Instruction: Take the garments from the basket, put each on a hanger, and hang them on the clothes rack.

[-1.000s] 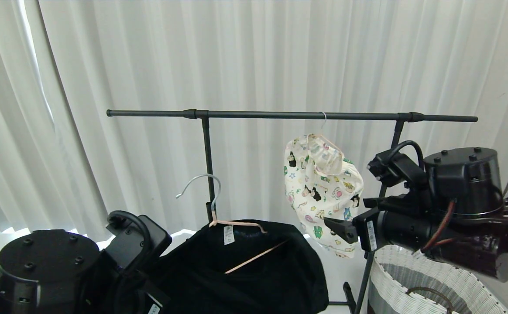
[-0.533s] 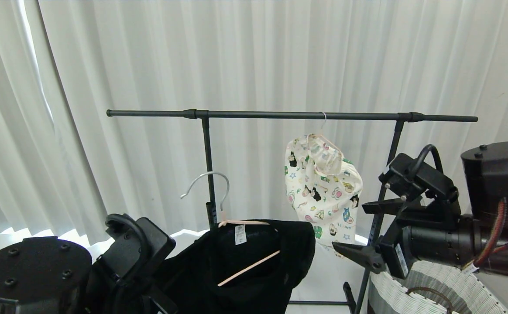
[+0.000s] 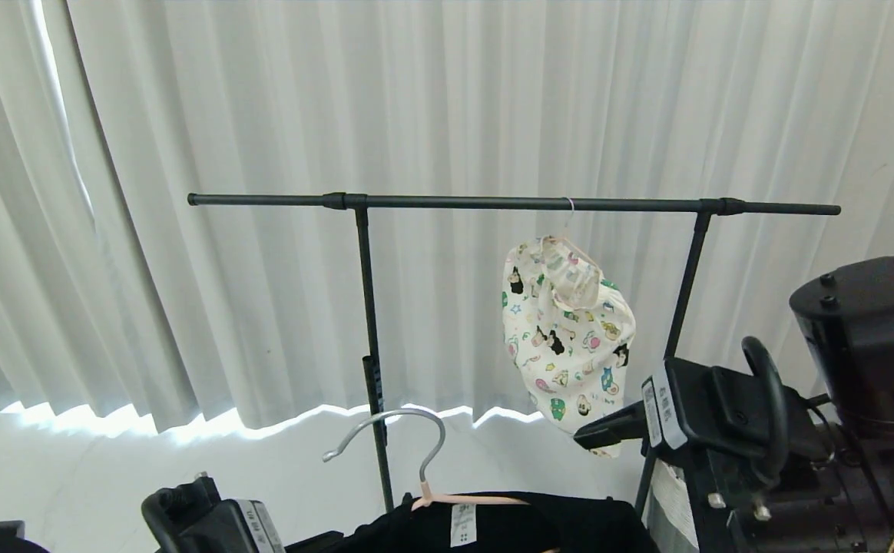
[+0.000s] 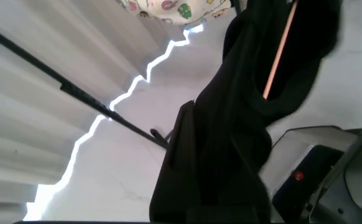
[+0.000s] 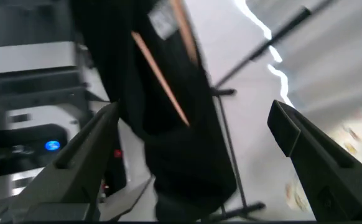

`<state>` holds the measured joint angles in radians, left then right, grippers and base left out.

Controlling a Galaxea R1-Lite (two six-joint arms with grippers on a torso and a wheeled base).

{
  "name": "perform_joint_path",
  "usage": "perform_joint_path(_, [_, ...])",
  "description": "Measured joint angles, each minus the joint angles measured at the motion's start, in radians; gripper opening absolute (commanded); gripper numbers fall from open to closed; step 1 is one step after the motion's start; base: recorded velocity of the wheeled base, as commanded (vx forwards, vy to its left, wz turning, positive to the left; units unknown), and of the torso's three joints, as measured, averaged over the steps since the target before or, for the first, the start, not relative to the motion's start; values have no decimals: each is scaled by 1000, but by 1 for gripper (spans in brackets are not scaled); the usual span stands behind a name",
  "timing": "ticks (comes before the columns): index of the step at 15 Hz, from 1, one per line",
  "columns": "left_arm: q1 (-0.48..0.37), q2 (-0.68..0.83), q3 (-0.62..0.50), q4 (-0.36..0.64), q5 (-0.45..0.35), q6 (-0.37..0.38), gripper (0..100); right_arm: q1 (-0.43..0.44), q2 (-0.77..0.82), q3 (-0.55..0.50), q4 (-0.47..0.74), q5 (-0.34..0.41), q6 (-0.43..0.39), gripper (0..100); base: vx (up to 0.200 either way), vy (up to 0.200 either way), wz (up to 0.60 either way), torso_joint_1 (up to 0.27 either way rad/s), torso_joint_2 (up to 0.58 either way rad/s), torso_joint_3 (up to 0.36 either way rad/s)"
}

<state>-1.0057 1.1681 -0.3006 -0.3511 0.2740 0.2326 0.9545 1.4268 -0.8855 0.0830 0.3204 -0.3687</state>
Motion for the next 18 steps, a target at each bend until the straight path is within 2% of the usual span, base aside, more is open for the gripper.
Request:
perform_joint_path(2, [-11,-15,0,0,0,41,0,50,27,-16,2,8,-1,100,0,0,0,0,0,0])
perform_joint_path(5, [-57,-32,-4,-1,0,51,0,81,89,-57,2,25,-2,100,0,0,0,0,0,0])
perform_joint_path(13, [-87,-42,-19,-1,0,51,0,86,198,-95,3,23,14,100,0,0,0,0,0,0])
perform_joint_path(15, [-86,-42,-24,-1,1,51,0,86,211,-95,0,21,62,100,0,0,0,0,0,0])
perform_joint_path(16, [-86,-42,-26,-1,1,51,0,87,215,-96,-3,20,84,0,0,0,0,0,0,0])
perform_joint_path(18, [-86,-43,-26,-1,2,51,0,89,220,-96,-6,18,91,0,0,0,0,0,0,0])
